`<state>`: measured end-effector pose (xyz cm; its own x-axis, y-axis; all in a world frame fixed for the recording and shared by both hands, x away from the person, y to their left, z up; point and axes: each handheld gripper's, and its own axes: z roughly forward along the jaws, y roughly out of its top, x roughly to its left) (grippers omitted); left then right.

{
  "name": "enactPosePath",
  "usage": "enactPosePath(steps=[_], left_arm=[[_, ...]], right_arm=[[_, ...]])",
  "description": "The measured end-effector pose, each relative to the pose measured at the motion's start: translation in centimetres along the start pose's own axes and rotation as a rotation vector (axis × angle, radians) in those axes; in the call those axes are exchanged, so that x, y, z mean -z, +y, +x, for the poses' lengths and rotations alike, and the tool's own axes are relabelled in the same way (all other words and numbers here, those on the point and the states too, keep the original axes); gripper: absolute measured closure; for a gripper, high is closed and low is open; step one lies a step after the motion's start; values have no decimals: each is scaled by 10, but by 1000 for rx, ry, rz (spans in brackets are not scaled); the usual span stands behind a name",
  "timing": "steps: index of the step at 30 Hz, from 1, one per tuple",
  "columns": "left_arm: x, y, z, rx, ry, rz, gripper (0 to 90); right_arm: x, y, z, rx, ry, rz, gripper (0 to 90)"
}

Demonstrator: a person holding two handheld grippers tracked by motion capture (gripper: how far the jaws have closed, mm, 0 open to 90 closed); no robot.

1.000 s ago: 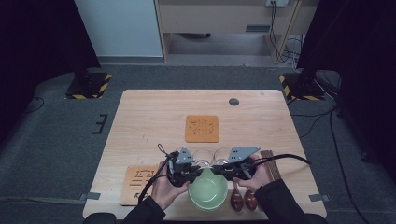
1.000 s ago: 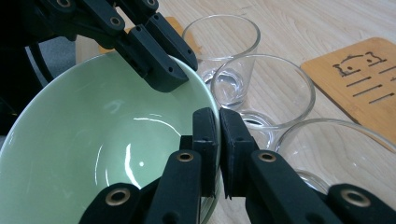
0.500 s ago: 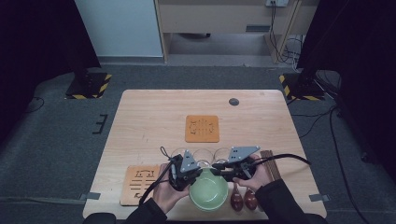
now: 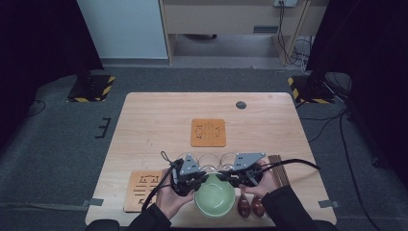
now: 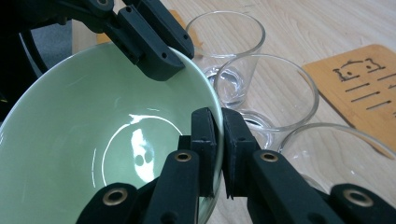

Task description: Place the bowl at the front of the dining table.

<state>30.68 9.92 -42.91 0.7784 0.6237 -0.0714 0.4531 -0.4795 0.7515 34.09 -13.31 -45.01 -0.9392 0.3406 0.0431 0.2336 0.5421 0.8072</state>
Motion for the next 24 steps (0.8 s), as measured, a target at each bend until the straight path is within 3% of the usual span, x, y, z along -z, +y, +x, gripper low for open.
enactPosePath(steps=[4, 6, 8, 14, 21, 24], left_arm=[[-3, -1, 0, 7, -7, 10, 711], [-5, -2, -1, 3, -7, 19, 716], [-7, -3, -2, -5, -3, 23, 778], [-9, -2, -11, -70, 76, 33, 832], [-5, -2, -16, -117, 100, -14, 831], [-3, -1, -18, -123, 94, -27, 831]], right_arm=[[2, 2, 3, 36, -15, -5, 846], [3, 3, 4, 52, -22, -10, 845], [3, 3, 4, 58, -23, -13, 845], [2, 3, 4, 37, -22, -7, 843], [3, 5, 4, 0, -14, -35, 779], [1, 4, 4, -1, -10, -21, 753]])
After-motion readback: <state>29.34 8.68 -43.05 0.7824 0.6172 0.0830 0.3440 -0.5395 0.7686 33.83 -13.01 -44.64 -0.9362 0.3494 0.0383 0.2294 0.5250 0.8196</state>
